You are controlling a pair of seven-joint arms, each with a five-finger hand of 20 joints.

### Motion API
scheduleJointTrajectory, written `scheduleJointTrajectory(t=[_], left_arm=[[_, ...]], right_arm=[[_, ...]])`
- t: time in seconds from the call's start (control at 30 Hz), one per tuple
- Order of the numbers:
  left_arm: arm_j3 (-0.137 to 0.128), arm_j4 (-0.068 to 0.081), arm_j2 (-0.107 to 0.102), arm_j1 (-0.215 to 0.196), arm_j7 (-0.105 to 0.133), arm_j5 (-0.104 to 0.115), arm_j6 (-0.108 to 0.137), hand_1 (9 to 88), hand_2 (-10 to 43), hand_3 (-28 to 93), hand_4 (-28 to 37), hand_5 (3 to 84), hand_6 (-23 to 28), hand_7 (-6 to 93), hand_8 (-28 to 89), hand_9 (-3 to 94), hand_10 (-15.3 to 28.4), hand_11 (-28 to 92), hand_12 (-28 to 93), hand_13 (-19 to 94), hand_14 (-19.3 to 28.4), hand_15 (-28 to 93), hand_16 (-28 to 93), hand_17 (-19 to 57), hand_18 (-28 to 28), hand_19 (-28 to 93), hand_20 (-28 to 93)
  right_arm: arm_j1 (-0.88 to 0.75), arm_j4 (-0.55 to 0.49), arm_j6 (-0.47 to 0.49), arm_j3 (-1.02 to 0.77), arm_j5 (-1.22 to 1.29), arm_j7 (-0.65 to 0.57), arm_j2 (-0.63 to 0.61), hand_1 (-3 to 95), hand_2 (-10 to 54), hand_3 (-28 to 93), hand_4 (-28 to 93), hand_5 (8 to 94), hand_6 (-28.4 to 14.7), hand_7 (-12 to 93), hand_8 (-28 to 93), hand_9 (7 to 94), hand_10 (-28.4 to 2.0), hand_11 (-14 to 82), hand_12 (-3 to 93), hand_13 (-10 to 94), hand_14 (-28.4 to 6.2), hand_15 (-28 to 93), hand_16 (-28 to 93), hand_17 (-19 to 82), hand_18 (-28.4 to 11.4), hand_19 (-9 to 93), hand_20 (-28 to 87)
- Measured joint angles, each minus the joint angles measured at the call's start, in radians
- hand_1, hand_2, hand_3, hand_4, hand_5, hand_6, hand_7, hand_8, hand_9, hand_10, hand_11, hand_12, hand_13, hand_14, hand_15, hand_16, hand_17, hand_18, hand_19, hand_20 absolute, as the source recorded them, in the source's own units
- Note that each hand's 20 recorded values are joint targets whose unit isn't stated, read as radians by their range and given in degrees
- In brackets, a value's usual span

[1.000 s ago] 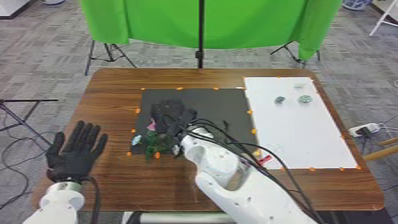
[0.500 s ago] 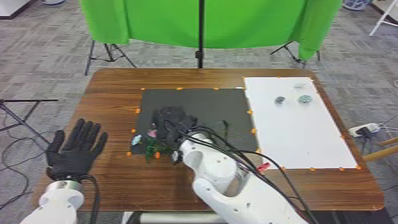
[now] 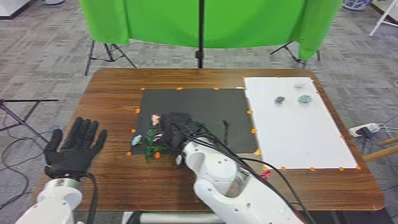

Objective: Arrange flowers

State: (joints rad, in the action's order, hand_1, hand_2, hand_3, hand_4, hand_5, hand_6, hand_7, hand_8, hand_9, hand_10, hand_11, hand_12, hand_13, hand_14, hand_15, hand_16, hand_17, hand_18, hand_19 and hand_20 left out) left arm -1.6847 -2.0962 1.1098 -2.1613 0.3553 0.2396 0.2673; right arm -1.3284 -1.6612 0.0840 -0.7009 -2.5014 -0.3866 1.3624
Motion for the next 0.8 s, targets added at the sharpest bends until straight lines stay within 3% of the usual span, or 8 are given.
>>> scheduleJointTrajectory(t=[0.23,0.37,0.8], left_arm=[[-0.008,-0.006,0.001,-0.004,0.001,0.006,0.015,25.9,17.3,78,-28.3,50.2,11.2,11.3,-9,43.4,16.5,24,10,32,16.9,42,-9,-6.7,14.7,43,16],[-0.011,-0.006,0.002,-0.006,0.001,0.006,0.016,25.9,17.3,77,-28.3,50.2,11.2,11.3,-9,43.5,16.3,24,10,32,16.9,42,-9,-6.7,14.8,43,16],[-0.027,-0.005,0.024,-0.019,0.003,0.005,0.022,26.0,17.2,78,-28.3,50.1,11.2,11.2,-9,43.1,16.4,24,10,32,16.8,43,-9,-6.9,14.8,43,16]], right_arm=[[-0.011,-0.035,0.017,0.001,0.028,-0.001,-0.013,44.7,-9.5,80,-28,60.3,-4.1,20,-15,59.7,-17.3,19.5,16.1,58,-12.6,52,16,33,-23.2,88,25],[-0.017,-0.044,0.018,0.002,0.036,-0.001,-0.019,43.7,-9.5,81,-28,54.4,-4.8,16,-13,55.1,-17.0,16.3,15.6,57,-13.3,59,17,33,-23.6,89,25],[-0.046,-0.11,0.036,-0.026,0.072,0.001,-0.049,40.6,-9.5,77,-28,49.5,-6.1,12,-12,51.4,-17.8,14.3,15.1,55,-15.1,68,17,33,-24.3,91,26]])
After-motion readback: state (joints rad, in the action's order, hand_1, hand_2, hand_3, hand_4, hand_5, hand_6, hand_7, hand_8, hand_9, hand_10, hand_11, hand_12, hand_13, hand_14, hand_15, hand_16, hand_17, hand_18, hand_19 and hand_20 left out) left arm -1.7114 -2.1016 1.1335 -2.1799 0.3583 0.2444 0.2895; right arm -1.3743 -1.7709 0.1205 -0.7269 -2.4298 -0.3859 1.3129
